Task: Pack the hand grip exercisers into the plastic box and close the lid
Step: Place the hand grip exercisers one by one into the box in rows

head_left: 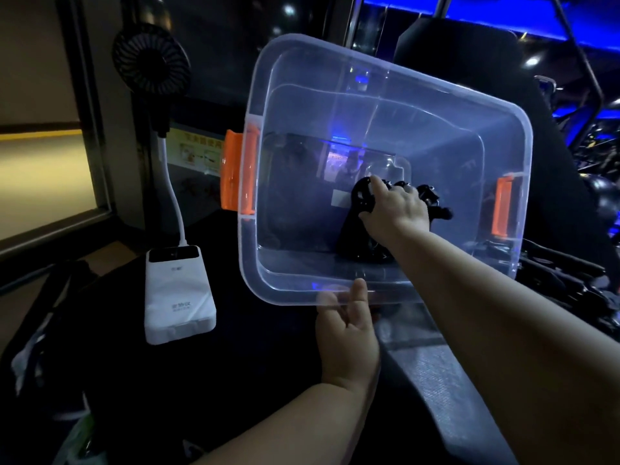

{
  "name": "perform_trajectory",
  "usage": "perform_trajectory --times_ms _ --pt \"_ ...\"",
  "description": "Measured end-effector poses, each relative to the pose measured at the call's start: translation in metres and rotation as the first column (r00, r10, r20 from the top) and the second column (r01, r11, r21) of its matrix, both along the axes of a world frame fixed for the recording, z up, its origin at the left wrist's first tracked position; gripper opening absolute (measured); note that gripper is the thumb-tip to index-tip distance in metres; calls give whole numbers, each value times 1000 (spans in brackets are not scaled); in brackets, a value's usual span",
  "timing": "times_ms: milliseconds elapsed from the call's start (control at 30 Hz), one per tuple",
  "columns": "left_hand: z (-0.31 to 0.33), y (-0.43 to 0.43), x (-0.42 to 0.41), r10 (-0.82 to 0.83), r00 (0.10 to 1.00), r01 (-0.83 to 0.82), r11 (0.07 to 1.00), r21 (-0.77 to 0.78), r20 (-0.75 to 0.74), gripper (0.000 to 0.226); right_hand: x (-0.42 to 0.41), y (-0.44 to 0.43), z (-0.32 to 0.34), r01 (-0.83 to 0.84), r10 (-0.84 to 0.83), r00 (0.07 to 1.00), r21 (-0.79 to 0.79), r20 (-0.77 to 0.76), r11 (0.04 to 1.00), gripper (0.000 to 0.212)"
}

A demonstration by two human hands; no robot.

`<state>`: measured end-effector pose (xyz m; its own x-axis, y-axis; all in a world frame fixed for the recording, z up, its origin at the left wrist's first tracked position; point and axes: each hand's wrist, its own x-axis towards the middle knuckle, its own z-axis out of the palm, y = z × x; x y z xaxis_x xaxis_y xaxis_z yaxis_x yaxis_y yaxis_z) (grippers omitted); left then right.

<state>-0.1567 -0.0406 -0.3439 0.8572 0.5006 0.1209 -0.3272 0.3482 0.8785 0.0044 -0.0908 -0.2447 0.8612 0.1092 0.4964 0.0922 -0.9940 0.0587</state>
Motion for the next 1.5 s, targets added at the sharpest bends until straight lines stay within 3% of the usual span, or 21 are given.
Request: perform_trajectory --times_ms 167,300,400,1000,1100,1333,1433,1500 --pt "1 0 0 -10 1000 10 1000 -21 -10 36 -1 6 -2 35 -5 987 -180 161 983 52" --pt "0 1 0 -3 1000 3 1000 -11 1 44 1 6 -5 -133 157 986 -290 59 948 66" --pt "-1 1 1 8 1000 -9 1000 8 10 46 4 8 -9 -167 169 985 -383 -27 908 74" --pt "-7 2 5 26 999 -27 999 22 22 48 12 10 -10 -126 131 991 -478 -24 869 79" --pt "-5 3 5 17 1000 -17 999 27 9 46 11 6 -6 -147 158 987 -413 -7 899 72" --pt "-2 1 1 -7 999 7 1000 16 -49 26 -20 -27 6 -139 147 982 -76 119 987 59" --pt "-4 0 1 14 998 -11 999 39 -63 29 -45 -56 8 -202 161 943 118 292 972 52" --pt "-3 -1 2 28 999 -26 999 41 -46 26 -66 -81 1 -314 195 864 193 464 930 48"
